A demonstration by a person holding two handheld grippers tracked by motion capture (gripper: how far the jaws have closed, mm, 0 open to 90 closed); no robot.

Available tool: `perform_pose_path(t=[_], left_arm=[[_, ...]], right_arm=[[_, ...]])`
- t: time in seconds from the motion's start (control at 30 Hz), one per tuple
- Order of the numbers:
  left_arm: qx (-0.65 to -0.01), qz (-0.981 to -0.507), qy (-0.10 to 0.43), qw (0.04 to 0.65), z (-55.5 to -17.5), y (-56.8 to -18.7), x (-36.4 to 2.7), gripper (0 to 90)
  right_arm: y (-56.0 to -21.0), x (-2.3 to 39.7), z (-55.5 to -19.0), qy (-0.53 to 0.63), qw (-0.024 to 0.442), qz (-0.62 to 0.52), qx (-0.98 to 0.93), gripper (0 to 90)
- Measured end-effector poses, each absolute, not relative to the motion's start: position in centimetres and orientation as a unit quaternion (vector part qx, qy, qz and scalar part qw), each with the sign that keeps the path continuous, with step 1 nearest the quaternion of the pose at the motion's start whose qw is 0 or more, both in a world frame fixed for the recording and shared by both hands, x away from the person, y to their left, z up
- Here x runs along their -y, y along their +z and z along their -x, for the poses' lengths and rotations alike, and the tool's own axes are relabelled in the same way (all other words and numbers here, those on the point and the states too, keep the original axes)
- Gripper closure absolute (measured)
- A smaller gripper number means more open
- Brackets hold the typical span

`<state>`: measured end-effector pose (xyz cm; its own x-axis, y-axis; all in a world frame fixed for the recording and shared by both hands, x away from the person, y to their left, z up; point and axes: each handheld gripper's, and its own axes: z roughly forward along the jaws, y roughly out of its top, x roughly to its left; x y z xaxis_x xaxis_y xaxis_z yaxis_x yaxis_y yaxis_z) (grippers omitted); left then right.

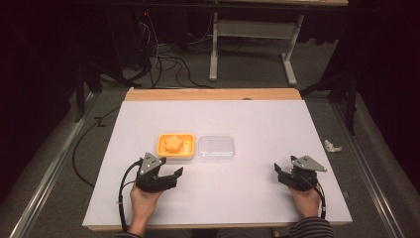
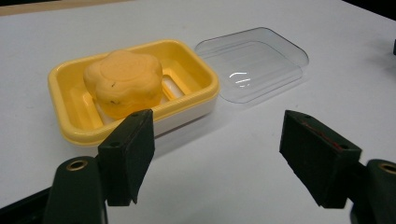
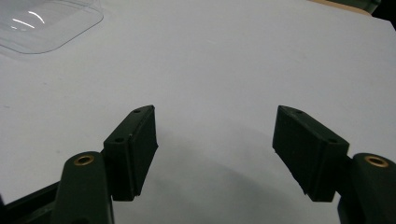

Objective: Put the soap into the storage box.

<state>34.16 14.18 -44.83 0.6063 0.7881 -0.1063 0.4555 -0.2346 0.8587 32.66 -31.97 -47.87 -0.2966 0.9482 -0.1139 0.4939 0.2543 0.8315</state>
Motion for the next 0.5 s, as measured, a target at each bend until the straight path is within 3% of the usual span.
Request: perform_pose_path(t=[0.5], left_arm=[[-0.407,-0.769,0.179,0.458,-34.52,-45.63,-13.78,27.1]], right_arm=[[-47.87,31.96,-32.66,0.354,0.322,-0.498,-0.723,31.0]])
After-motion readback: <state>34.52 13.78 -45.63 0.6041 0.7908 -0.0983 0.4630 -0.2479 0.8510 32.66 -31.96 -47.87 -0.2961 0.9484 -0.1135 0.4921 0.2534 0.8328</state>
